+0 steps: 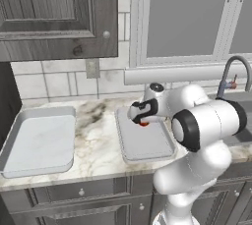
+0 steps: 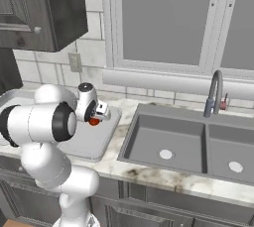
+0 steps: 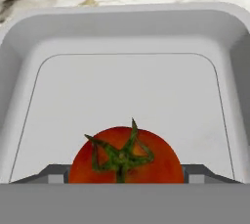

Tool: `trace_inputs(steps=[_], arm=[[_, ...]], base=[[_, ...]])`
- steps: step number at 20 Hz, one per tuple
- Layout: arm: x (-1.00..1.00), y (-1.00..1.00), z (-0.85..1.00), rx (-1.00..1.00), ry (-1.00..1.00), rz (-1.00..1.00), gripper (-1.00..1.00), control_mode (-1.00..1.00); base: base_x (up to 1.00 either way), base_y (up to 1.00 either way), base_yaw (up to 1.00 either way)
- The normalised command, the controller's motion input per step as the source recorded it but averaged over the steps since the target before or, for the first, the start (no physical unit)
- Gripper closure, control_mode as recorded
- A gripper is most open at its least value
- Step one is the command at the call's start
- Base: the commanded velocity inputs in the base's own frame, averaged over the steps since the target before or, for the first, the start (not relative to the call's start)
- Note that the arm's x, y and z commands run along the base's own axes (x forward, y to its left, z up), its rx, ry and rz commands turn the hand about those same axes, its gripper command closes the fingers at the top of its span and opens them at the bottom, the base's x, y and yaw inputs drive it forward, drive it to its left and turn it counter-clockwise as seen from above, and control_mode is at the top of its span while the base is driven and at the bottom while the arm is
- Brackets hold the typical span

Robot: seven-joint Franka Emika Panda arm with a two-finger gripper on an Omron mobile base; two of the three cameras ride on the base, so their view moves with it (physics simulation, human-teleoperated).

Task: Place one tomato and one chicken drumstick in each tupperware on the nearby counter, to pack two identical lunches.

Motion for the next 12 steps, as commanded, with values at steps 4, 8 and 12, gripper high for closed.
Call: trace_inputs(steps=[4,8,12], arm=[[0.33,0.01,-0.45,0.00,0.00,0.00,1.00,-1.00],[0.04,0.05,-0.35,0.00,0.00,0.00,-1.00,-1.00],[-0.02,0.00,0.11,0.00,0.00,0.00,-1.00,-1.00]], base=[[0.00,0.00,0.00],[0.00,0.00,0.00],[0.00,0.00,0.00]])
